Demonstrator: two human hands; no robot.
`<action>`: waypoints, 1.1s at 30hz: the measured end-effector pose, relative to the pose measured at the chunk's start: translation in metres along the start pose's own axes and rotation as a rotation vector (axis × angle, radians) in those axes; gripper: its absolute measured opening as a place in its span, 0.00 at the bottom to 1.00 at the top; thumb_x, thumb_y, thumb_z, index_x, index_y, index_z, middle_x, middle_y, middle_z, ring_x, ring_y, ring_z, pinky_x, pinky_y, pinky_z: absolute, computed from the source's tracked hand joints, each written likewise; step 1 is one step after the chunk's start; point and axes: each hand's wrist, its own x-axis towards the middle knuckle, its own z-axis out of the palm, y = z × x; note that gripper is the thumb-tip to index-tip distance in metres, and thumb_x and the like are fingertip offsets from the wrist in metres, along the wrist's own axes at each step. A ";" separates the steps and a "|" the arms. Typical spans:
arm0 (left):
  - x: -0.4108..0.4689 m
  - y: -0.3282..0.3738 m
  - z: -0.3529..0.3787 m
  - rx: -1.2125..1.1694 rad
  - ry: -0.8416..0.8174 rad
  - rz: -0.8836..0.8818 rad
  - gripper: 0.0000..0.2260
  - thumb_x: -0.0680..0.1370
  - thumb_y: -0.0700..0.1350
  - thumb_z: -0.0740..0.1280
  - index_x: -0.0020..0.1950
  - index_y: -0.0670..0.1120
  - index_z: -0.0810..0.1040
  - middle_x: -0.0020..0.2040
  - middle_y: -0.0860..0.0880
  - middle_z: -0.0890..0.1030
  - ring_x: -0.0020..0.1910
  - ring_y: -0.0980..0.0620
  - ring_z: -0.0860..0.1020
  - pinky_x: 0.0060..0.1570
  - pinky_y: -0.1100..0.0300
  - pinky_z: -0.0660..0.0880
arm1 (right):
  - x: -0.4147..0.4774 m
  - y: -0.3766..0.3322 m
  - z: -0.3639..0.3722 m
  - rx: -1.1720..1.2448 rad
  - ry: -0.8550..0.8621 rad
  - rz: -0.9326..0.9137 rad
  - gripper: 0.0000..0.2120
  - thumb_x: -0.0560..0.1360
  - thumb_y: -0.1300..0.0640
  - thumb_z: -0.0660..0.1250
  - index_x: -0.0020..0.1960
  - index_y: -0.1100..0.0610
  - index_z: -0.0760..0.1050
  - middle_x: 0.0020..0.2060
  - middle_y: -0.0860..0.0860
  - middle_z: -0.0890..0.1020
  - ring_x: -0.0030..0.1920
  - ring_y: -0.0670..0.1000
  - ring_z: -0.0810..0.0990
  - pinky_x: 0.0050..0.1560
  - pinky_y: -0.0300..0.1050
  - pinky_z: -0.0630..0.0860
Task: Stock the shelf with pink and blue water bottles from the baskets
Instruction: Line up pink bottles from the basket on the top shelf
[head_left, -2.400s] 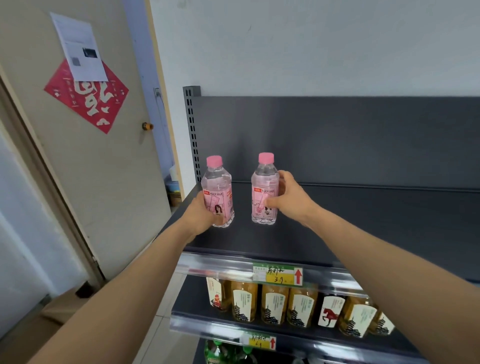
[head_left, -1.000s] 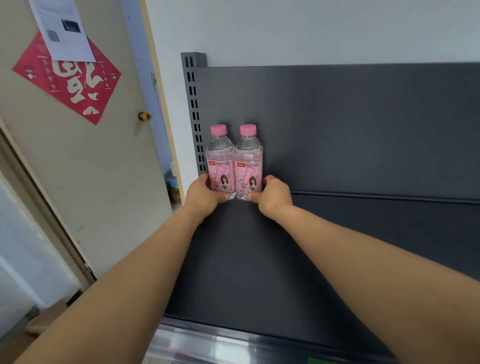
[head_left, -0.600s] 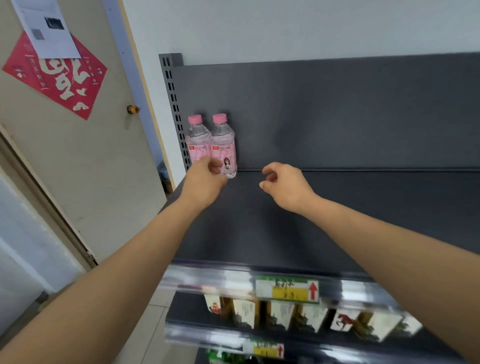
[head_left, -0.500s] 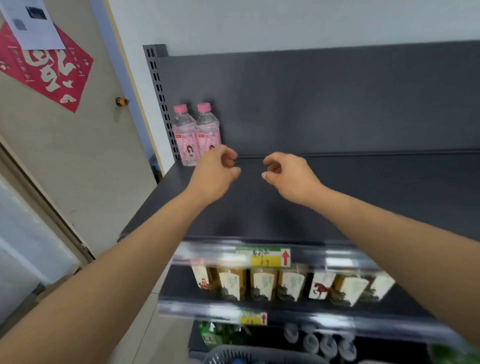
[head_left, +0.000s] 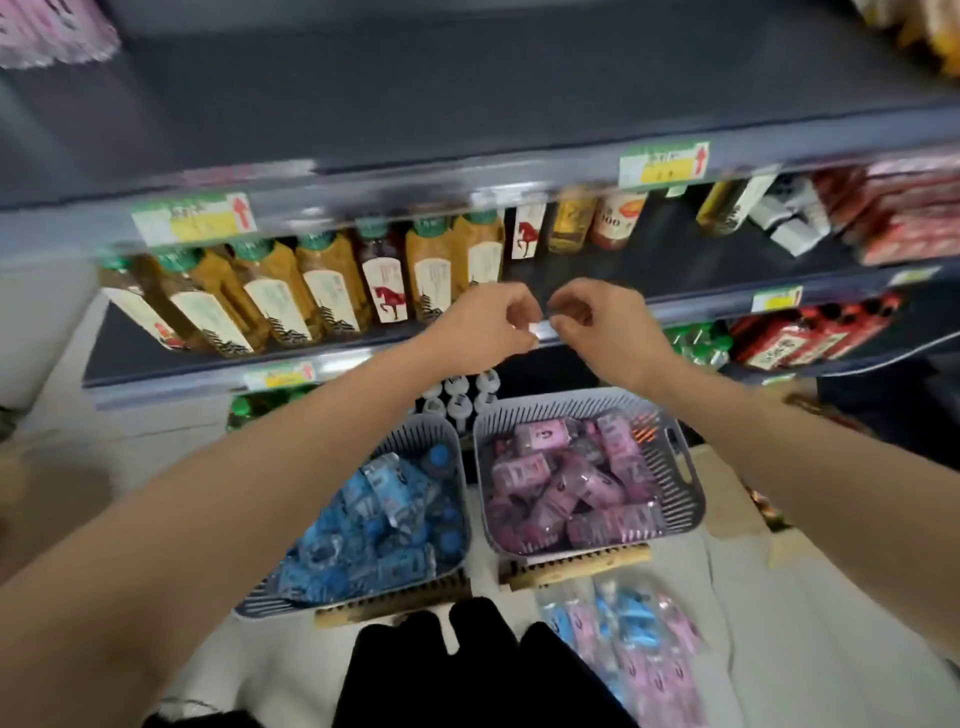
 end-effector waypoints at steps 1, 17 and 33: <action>0.004 -0.005 0.022 0.000 -0.065 -0.035 0.10 0.74 0.40 0.70 0.54 0.42 0.78 0.45 0.50 0.76 0.43 0.54 0.74 0.41 0.64 0.70 | -0.008 0.020 0.008 -0.026 -0.054 0.047 0.09 0.75 0.61 0.66 0.54 0.61 0.78 0.44 0.55 0.82 0.46 0.54 0.79 0.51 0.46 0.75; 0.065 -0.148 0.230 0.243 -0.386 -0.388 0.12 0.77 0.40 0.65 0.58 0.35 0.77 0.54 0.39 0.79 0.55 0.43 0.77 0.52 0.55 0.72 | -0.032 0.227 0.160 -0.291 -0.617 0.333 0.18 0.78 0.59 0.62 0.67 0.58 0.69 0.64 0.58 0.74 0.61 0.56 0.75 0.54 0.40 0.71; 0.101 -0.212 0.325 0.436 -0.412 -0.411 0.35 0.72 0.34 0.68 0.74 0.41 0.54 0.64 0.39 0.72 0.66 0.39 0.70 0.66 0.44 0.67 | -0.028 0.293 0.236 -0.429 -0.721 0.302 0.43 0.71 0.61 0.72 0.77 0.50 0.50 0.74 0.55 0.60 0.74 0.62 0.59 0.68 0.56 0.68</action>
